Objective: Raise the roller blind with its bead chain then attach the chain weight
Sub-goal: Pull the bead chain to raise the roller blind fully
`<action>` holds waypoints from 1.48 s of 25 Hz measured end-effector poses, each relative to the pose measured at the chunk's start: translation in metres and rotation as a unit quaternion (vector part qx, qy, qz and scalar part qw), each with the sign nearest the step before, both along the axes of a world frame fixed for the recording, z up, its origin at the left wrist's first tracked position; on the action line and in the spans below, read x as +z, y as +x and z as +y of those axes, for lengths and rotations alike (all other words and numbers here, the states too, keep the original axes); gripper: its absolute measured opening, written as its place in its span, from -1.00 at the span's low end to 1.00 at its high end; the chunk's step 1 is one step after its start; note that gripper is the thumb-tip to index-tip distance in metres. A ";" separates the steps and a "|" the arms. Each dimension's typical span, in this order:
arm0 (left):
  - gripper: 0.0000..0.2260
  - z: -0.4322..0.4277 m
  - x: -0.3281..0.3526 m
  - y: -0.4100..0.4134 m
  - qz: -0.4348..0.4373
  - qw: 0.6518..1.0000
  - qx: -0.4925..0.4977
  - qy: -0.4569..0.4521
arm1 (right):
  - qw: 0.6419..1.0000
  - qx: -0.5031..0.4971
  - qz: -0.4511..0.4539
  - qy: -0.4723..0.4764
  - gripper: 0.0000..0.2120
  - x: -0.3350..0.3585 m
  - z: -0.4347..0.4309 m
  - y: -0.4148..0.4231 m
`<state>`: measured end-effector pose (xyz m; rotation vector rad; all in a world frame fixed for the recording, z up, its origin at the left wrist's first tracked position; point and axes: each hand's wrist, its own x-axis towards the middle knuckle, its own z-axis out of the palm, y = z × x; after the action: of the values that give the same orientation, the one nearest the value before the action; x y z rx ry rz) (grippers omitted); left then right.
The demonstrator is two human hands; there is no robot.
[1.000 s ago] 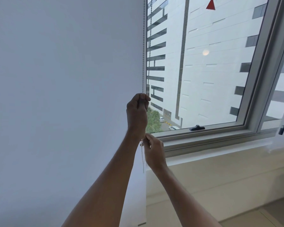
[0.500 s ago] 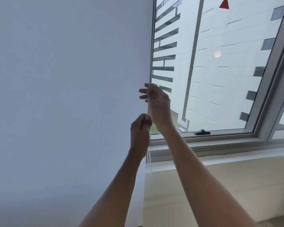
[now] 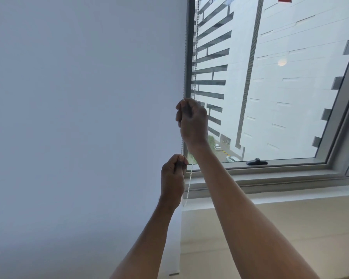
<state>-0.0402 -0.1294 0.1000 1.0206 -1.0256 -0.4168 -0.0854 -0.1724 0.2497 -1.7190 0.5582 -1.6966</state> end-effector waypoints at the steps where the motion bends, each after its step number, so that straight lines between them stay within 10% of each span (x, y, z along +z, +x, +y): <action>1: -0.70 0.002 -0.006 -0.002 0.001 1.000 -0.002 0.007 | 1.000 -0.007 0.000 0.003 -0.69 -0.008 0.000 -0.001; 23: -0.69 0.017 -0.088 -0.030 0.038 0.985 0.033 0.163 | 0.996 -0.070 0.043 0.047 -0.63 -0.140 -0.002 -0.024; 28: -0.66 0.006 -0.037 -0.012 0.034 0.990 0.119 0.069 | 0.993 -0.071 0.064 0.065 -0.61 -0.166 0.000 -0.028; 37: -0.67 -0.017 0.111 -0.005 0.024 0.994 -0.088 -0.061 | 0.989 -0.084 0.100 0.064 -0.63 -0.206 0.007 -0.025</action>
<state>-0.0453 -0.1469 0.2113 0.8107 -1.0875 -0.5135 -0.1109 -0.1650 0.0434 -1.8024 0.9062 -1.5718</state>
